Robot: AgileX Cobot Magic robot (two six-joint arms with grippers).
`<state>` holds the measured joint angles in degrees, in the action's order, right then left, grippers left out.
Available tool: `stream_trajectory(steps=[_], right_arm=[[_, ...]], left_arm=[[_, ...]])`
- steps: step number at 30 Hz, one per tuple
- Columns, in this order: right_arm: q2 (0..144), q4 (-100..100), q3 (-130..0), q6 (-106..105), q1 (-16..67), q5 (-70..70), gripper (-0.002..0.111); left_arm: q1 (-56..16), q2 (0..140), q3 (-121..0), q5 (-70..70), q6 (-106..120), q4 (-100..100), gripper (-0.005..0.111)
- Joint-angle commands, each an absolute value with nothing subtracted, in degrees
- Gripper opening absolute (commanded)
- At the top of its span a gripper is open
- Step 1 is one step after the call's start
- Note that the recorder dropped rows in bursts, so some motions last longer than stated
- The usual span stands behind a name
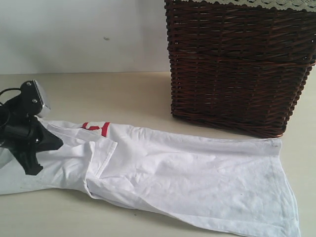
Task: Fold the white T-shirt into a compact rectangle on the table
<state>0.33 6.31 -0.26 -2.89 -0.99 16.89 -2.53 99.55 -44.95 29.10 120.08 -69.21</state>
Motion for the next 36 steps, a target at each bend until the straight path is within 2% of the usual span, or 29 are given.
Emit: stream_trajectory(steps=[1,6,9,13,18,19,21,22,24,25,28,33,36], right_arm=[[0.0,6.1,0.0,-2.9,-1.3,16.2,0.047],[0.0,6.1,0.0,-2.9,-1.3,16.2,0.047],[0.0,6.1,0.0,-2.9,-1.3,16.2,0.047],[0.0,6.1,0.0,-2.9,-1.3,16.2,0.047],[0.0,6.1,0.0,-2.9,-1.3,16.2,0.047],[0.0,6.1,0.0,-2.9,-1.3,16.2,0.047],[0.0,6.1,0.0,-2.9,-1.3,16.2,0.047],[0.0,6.1,0.0,-2.9,-1.3,16.2,0.047],[0.0,6.1,0.0,-2.9,-1.3,16.2,0.047],[0.0,6.1,0.0,-2.9,-1.3,16.2,0.047],[0.0,6.1,0.0,-2.9,-1.3,16.2,0.047],[0.0,6.1,0.0,-2.9,-1.3,16.2,0.047],[0.0,6.1,0.0,-2.9,-1.3,16.2,0.047]], left_arm=[[-1.3,94.6,-47.2,29.6,115.3,-72.6,0.000],[6.2,89.3,-46.3,38.3,103.2,-60.1,0.000],[9.6,89.9,-43.1,38.9,105.1,-59.0,0.000],[9.3,94.3,-39.0,37.9,120.2,-63.2,0.000],[8.6,97.7,-46.4,33.6,120.2,-60.8,0.002],[8.6,98.6,-48.2,33.9,120.2,-53.5,0.008],[8.8,100.1,-50.4,33.1,119.9,-45.5,0.029],[9.2,101.0,-50.8,32.4,120.1,-43.8,0.048],[9.3,101.9,-50.7,28.9,111.4,-44.2,0.074],[9.6,102.1,-50.6,26.9,104.1,-43.4,0.077],[10.2,102.0,-50.7,23.6,85.0,-44.0,0.074],[9.6,102.7,-50.9,19.1,83.1,-55.1,0.073],[9.5,104.6,-51.9,21.0,81.7,-54.8,0.073]])
